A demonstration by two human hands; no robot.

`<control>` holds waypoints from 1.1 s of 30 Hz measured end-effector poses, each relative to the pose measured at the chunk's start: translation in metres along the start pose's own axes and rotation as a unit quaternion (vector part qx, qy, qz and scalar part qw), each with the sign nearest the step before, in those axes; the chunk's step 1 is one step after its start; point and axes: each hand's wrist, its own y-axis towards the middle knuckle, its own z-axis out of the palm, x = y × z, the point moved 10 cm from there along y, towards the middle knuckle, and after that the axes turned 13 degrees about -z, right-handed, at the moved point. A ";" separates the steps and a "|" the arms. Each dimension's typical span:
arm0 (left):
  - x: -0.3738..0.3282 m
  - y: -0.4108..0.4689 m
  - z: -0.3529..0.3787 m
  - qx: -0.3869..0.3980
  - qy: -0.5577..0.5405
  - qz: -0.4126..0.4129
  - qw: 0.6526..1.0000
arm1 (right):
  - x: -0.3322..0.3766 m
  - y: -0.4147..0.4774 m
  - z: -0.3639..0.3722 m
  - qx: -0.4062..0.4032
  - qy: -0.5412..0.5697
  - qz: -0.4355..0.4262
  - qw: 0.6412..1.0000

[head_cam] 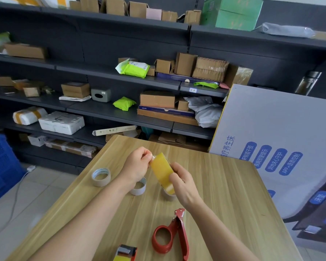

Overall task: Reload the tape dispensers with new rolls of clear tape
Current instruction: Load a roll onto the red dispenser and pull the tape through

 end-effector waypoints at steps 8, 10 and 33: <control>-0.021 -0.014 0.009 -0.009 0.042 0.091 0.995 | -0.004 0.003 -0.004 0.032 -0.015 0.007 0.999; -0.013 -0.011 0.009 0.008 -0.010 0.066 0.998 | -0.005 0.004 -0.006 0.035 -0.022 0.012 0.999; 0.000 -0.003 0.018 0.023 0.076 0.024 0.997 | -0.015 0.002 -0.006 0.056 -0.204 -0.021 0.977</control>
